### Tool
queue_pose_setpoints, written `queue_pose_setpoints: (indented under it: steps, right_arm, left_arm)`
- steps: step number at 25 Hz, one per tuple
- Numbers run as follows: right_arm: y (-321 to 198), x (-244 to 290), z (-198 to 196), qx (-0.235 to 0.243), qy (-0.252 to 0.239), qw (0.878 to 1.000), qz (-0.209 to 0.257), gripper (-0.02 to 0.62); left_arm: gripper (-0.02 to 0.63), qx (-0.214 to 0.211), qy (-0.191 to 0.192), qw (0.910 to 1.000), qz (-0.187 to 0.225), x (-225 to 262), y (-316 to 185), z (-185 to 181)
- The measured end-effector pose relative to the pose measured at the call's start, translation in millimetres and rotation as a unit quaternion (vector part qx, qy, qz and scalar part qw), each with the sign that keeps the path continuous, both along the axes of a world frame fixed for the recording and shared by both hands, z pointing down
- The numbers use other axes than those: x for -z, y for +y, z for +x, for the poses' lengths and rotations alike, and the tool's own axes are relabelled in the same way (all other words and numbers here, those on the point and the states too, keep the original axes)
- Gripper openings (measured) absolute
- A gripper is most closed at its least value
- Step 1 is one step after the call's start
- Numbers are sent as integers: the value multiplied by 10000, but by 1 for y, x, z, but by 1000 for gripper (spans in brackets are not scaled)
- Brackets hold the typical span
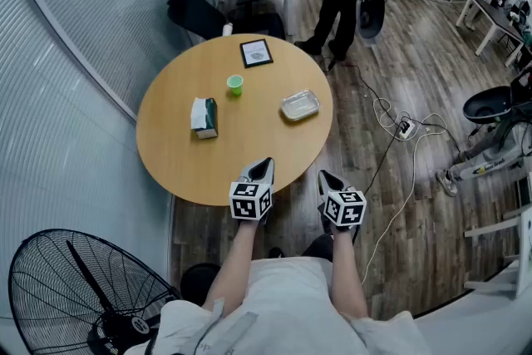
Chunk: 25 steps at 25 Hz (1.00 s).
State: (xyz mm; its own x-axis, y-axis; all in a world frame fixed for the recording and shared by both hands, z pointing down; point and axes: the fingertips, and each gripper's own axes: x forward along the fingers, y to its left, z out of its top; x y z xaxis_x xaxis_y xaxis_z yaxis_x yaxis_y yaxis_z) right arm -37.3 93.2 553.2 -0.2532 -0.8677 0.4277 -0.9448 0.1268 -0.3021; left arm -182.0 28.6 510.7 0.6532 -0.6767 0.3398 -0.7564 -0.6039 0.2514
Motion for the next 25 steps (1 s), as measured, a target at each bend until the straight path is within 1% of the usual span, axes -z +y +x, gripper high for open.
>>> queue_pose_setpoints:
  steps: [6,11,15,18,25]
  right_arm:
    - [1,1,1,-31,65,10000,5,-2]
    - [-6,2,0,-113,90,9999,53,-2]
    - [-11,5,3,-237,-38,9996,133,-2]
    - [-13,9,3,-148,-298,9991,245,-2]
    - [-15,8,16,0,-364,9989,307,0]
  left_arm:
    - [3,11,64,10000,-56,-2,2,-1]
    - [2,106,189,9997,-109,-3,-2,-5]
    - [2,143,234,9995,-149,-7,-5,-5]
    - [3,189,235,9994,-166,-10,-6,-4]
    - [3,303,96,9993,-185,-18,-9,2]
